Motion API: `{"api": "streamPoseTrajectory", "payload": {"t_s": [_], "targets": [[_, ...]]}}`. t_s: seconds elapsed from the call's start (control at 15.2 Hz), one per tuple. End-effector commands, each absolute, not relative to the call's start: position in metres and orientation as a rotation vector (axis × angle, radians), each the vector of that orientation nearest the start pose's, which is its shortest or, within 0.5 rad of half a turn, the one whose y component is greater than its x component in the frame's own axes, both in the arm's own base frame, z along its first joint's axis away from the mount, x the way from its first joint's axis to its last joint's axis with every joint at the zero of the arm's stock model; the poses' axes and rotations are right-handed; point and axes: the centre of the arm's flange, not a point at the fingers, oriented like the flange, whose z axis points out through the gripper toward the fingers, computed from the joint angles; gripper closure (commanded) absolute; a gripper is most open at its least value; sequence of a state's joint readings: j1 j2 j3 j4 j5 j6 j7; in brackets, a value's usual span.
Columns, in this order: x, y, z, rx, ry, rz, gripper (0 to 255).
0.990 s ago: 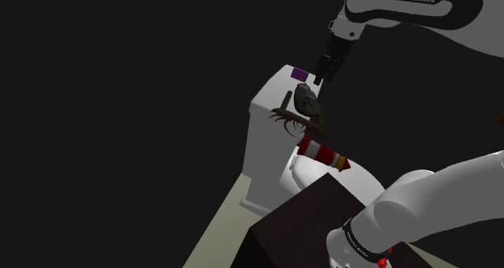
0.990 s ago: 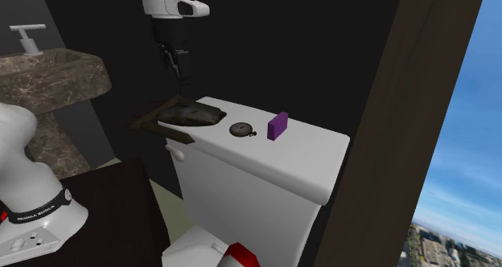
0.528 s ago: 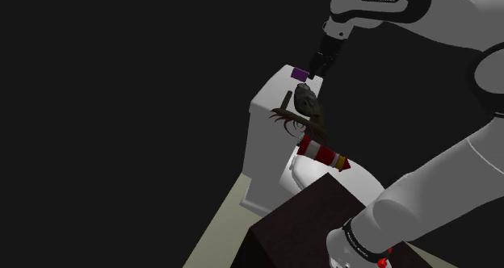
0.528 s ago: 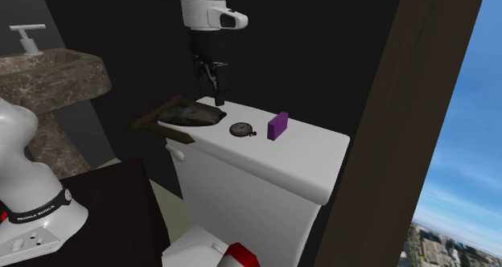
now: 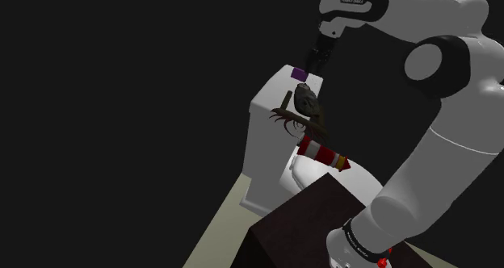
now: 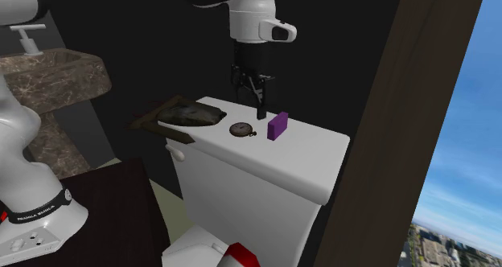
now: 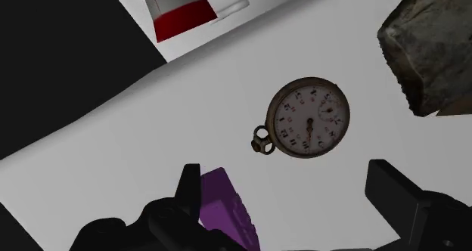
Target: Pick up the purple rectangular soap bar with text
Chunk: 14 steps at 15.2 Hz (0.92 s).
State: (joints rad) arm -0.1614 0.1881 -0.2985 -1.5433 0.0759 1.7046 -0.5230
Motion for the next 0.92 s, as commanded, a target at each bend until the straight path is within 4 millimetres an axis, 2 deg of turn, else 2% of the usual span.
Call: {"api": "streamPoseTrajectory", "payload": {"t_s": [0.0, 0.13, 0.59, 0.73, 0.79, 0.86], "targets": [[0.582, -0.271, 0.538, -3.114, -0.083, 0.005, 0], [0.598, -0.288, 0.534, -3.113, -0.075, 0.001, 0], [0.598, -0.288, 0.497, -3.113, -0.075, 0.001, 0], [0.598, -0.288, 0.494, -3.113, -0.075, 0.001, 0], [0.598, -0.288, 0.494, -3.113, -0.075, 0.001, 255], [0.598, -0.288, 0.494, -3.113, -0.075, 0.001, 255]]}}
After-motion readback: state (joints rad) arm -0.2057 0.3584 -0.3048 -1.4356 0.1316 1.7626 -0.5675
